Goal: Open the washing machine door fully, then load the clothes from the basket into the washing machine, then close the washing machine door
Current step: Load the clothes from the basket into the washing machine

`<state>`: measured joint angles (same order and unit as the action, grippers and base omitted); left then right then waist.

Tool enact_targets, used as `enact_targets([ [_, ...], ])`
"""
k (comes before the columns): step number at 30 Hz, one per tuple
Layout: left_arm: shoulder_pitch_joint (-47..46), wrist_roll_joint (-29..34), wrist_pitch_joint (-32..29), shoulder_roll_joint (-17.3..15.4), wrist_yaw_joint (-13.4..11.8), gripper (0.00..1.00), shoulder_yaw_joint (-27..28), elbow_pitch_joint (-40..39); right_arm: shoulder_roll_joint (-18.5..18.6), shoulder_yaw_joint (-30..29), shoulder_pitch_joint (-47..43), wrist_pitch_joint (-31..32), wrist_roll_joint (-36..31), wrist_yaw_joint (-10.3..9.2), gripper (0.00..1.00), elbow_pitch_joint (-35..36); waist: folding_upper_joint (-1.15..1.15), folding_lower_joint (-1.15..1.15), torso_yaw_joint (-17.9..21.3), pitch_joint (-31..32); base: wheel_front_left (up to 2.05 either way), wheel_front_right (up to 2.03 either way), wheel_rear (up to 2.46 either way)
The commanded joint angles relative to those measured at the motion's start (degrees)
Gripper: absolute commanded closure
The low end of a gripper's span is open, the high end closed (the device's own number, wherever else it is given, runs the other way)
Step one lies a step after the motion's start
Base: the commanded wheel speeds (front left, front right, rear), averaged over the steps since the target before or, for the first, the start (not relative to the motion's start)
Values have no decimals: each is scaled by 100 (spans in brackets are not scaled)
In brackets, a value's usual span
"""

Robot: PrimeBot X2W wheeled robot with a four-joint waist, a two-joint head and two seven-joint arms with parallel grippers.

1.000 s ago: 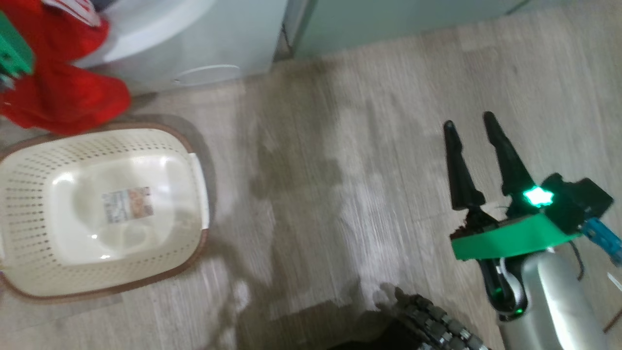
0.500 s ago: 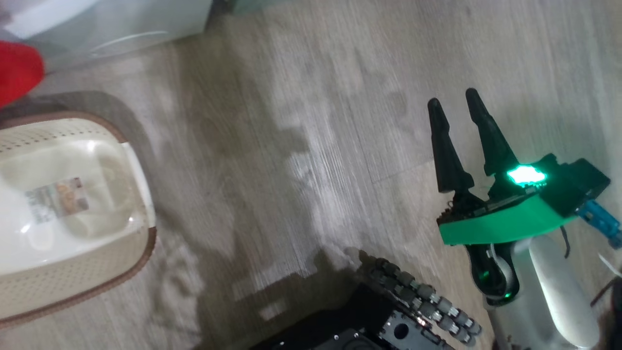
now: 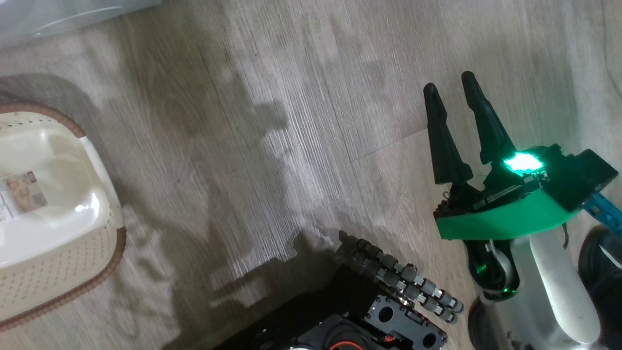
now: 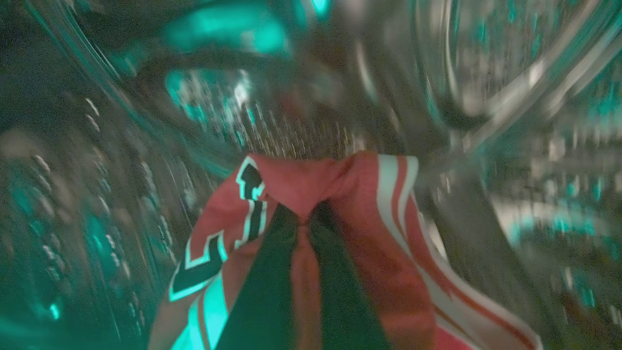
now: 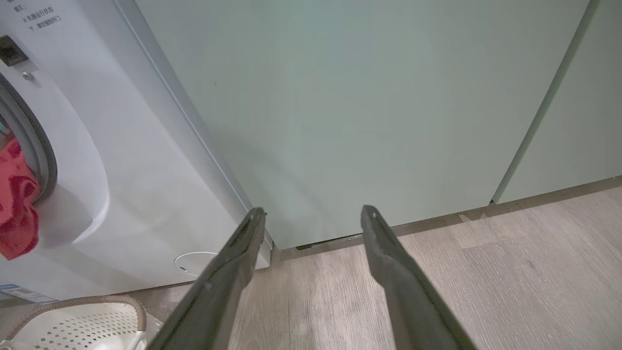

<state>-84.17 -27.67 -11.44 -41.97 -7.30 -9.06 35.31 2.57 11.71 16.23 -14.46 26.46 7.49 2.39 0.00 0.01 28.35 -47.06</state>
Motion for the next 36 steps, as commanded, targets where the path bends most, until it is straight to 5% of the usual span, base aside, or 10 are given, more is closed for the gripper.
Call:
enact_targets([
  [1, -324, 137, 254, -310, -26, 100, 144, -261, 31, 94, -48, -53, 48, 0, 0, 184, 0, -1, 17, -32, 0, 0, 0],
  [7, -764, 328, 1416, -229, 39, 100, 134, -68, 31, 108, -35, -53, 39, 0, 0, 250, 0, -1, 2, -104, 0, 0, 0],
  [17, -393, 204, 981, -148, 234, 100, -74, 769, 31, 78, -27, -53, -10, 0, 0, 245, 0, -1, -187, -61, 0, 0, 0],
  [18, -346, 208, 910, -149, 268, 94, -117, 814, 31, 68, -28, -53, -20, 0, 0, 240, 0, -1, -208, -47, 0, 0, 0],
  [19, -313, 218, 875, -151, 298, 33, -156, 833, 31, 61, -27, -53, -29, 0, 0, 236, 0, -1, -227, -36, 0, 0, 0],
  [20, -282, 235, 858, -147, 343, 0, -207, 834, 31, 52, -25, -53, -39, 0, 0, 233, 0, -1, -251, -20, 0, 0, 0],
  [29, 38, 304, 1063, -51, 430, 0, -418, 814, 31, -39, -19, -53, -160, 0, 0, 185, 0, -1, -460, 235, 0, 0, 0],
  [36, 1216, -27, 1695, 205, 229, 0, -200, 294, 31, -209, -132, -53, -361, 0, 0, 151, 0, -1, -733, 650, 0, 0, 0],
])
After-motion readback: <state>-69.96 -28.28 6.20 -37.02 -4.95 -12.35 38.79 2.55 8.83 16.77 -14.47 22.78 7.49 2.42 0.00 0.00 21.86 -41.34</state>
